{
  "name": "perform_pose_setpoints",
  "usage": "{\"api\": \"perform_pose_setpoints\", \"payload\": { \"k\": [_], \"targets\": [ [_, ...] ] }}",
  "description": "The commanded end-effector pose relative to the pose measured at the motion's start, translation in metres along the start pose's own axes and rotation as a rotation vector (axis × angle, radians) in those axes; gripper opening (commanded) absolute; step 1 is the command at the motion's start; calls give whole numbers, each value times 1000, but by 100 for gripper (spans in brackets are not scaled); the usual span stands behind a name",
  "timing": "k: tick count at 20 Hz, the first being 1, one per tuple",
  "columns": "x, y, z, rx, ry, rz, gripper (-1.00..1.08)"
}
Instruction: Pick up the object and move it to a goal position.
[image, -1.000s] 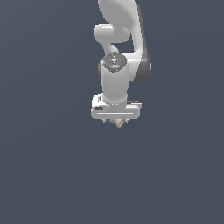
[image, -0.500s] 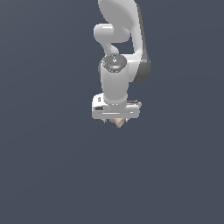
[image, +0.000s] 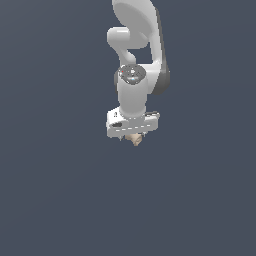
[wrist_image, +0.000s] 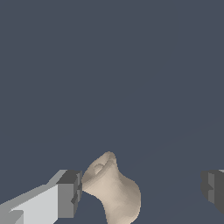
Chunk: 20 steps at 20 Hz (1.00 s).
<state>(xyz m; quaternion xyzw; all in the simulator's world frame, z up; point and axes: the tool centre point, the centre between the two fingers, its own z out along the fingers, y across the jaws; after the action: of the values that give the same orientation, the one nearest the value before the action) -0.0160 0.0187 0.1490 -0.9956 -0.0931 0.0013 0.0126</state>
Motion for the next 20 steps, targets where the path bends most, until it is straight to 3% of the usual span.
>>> {"api": "perform_pose_setpoints", "payload": {
  "k": [1, 20],
  "targets": [
    [-7, -2, 5, -4, -1, -66, 100],
    [-60, -20, 42, -23, -7, -571, 100]
  ]
}}
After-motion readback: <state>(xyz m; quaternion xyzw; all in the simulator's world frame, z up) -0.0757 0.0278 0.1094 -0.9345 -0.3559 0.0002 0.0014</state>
